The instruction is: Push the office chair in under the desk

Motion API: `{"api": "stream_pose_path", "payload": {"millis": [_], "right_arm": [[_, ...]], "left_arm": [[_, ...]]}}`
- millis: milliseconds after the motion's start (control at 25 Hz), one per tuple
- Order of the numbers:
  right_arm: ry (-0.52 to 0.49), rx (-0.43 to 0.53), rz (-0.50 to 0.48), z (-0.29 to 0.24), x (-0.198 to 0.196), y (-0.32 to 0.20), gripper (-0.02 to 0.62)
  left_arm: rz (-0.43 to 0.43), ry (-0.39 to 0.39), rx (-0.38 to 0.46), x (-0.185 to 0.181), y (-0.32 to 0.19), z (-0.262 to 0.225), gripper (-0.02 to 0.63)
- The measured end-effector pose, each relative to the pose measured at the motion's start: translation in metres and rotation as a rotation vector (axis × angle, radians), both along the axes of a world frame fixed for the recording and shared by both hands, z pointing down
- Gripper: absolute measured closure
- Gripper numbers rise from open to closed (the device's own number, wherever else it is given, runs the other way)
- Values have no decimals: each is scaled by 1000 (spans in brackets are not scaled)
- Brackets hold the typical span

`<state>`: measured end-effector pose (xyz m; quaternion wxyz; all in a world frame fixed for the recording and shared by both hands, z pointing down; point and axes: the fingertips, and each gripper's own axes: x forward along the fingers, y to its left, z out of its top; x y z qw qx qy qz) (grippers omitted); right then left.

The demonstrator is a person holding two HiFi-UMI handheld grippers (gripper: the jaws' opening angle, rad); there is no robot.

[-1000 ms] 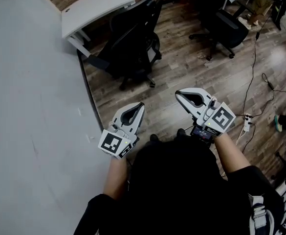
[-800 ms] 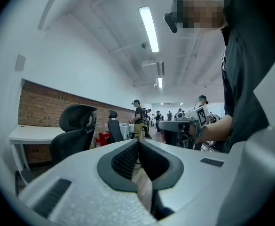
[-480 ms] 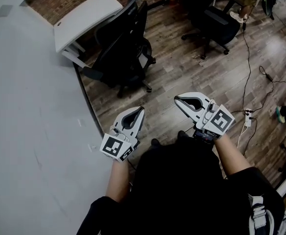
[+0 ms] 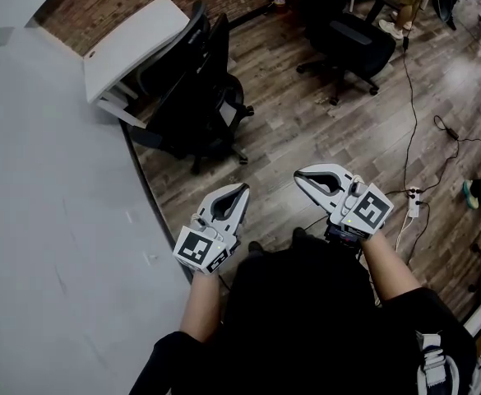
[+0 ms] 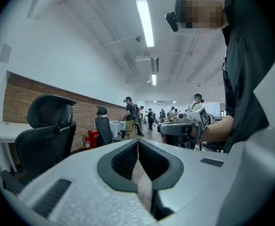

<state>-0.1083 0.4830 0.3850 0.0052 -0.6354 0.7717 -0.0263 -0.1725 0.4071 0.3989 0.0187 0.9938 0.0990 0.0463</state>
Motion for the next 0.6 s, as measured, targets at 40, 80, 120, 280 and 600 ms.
{"api": "stream_pose_path", "payload": {"millis": [40, 80, 120, 280, 600], "right_arm": [[-6, 0, -1, 2, 5, 3, 589], [-11, -1, -5, 5, 9, 6, 589], [-17, -2, -12, 7, 13, 8, 589], [-46, -2, -46, 18, 19, 12, 589], [-98, -2, -102, 35, 29, 2, 589]], "left_arm": [[0, -5, 3, 5, 5, 1, 590], [-1, -10, 5, 9, 9, 1, 591], [-3, -17, 6, 12, 13, 3, 591], [-22, -52, 4, 16, 21, 11, 591], [-84, -87, 6, 15, 12, 23, 590]]}}
